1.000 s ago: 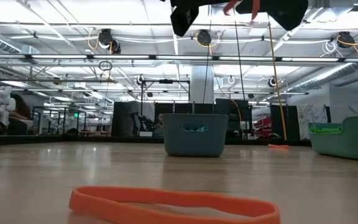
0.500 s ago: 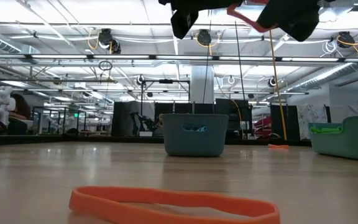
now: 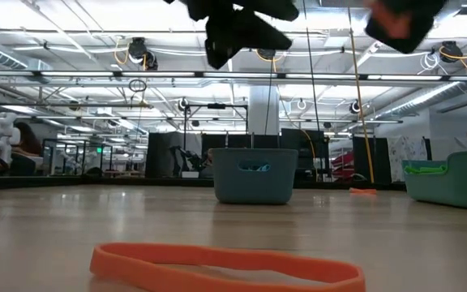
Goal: Sort rubber bands into baskets
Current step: Put the orange rubberband into the orange bin
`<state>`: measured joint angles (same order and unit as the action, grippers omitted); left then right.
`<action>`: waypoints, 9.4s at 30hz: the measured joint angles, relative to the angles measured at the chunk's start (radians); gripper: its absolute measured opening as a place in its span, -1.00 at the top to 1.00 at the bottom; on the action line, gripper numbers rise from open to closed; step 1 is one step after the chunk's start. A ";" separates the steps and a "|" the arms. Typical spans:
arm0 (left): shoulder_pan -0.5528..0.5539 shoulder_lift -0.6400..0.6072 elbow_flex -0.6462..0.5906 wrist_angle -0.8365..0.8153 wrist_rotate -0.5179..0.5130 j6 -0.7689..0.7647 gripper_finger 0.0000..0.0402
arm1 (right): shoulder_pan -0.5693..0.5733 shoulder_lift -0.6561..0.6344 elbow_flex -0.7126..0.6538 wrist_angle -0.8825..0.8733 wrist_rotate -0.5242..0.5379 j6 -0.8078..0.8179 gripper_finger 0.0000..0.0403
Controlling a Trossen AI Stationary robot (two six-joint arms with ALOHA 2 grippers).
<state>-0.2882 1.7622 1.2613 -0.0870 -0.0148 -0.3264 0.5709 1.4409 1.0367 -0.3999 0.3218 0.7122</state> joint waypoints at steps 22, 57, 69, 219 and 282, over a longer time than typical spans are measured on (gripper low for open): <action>-0.049 0.011 -0.010 -0.050 0.065 0.046 0.12 | 0.388 0.022 0.000 -0.315 -0.320 0.537 1.00; -0.183 0.160 -0.012 -0.096 0.180 0.021 0.12 | 0.355 0.036 0.000 -0.498 -0.437 0.558 0.24; -0.269 0.315 -0.008 0.035 0.150 -0.049 0.12 | 0.314 -0.054 0.000 -0.468 -0.394 0.459 0.29; -0.439 -0.050 -0.309 -0.685 0.134 -0.291 0.98 | 0.254 0.014 0.000 -0.359 -0.408 0.491 0.39; 0.000 -0.237 -0.276 0.311 -0.071 -0.200 0.89 | -0.205 0.055 0.000 0.366 -0.169 -0.064 0.98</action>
<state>-0.2880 1.5253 0.9855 0.2237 -0.0860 -0.5262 0.3661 1.4961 1.0363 -0.0335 0.1530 0.6480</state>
